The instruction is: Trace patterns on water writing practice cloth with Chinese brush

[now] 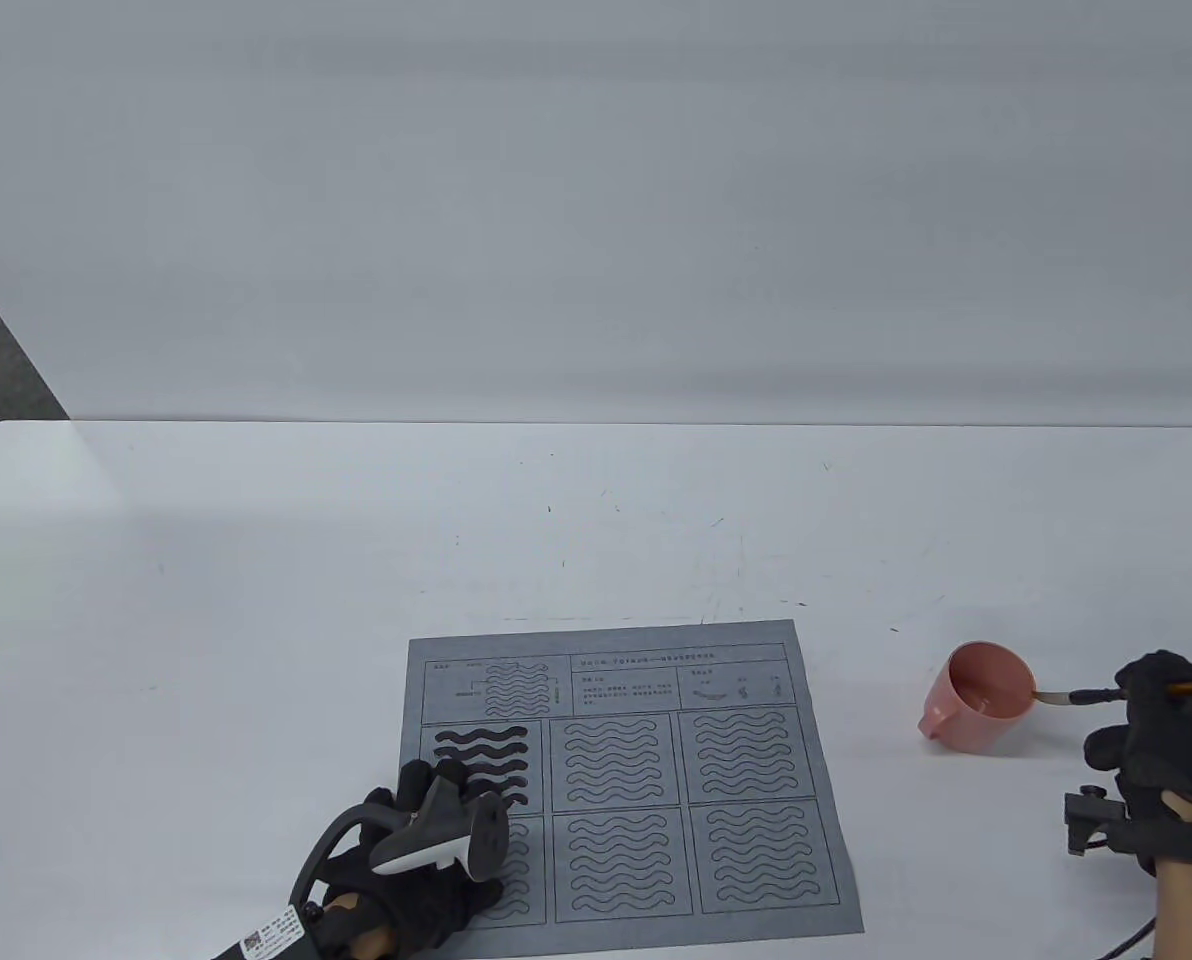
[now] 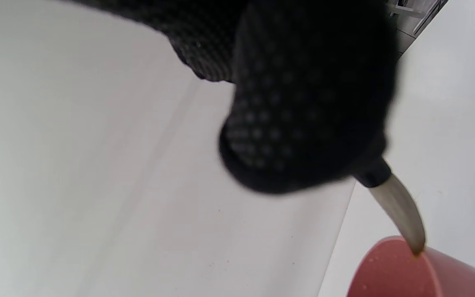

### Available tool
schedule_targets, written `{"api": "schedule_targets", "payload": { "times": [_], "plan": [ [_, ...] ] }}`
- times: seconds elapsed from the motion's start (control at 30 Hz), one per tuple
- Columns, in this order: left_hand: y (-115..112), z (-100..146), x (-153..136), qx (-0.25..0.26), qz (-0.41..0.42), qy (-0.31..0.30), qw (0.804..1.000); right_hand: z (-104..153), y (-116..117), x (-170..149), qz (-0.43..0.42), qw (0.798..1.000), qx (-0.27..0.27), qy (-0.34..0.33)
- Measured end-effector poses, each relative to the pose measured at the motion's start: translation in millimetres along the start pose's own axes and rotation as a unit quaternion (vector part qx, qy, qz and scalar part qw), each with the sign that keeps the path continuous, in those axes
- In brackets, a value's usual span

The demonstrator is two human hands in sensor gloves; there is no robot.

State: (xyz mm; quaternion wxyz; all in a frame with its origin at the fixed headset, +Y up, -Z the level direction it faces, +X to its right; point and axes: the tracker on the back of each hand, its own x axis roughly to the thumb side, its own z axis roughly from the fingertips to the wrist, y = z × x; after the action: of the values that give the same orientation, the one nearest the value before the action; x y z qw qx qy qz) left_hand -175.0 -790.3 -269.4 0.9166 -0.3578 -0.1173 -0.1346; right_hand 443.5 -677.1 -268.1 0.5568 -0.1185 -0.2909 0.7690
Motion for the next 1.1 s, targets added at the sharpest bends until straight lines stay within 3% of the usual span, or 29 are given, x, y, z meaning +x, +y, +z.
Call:
{"api": "schedule_targets", "payload": {
  "times": [0.17,0.3,0.53,1.1],
  "plan": [
    [0,0,0,0.0,0.0,0.0,1.0,2,1,6,-0.036,0.999,-0.002,-0.027],
    [0,0,0,0.0,0.0,0.0,1.0,6,6,12,0.037,0.998,-0.018,-0.04],
    [0,0,0,0.0,-0.001,0.0,1.0,8,13,16,0.083,0.995,-0.04,-0.043],
    [0,0,0,0.0,-0.001,0.0,1.0,5,-10,0,0.091,0.989,-0.113,0.024]
  ]
}}
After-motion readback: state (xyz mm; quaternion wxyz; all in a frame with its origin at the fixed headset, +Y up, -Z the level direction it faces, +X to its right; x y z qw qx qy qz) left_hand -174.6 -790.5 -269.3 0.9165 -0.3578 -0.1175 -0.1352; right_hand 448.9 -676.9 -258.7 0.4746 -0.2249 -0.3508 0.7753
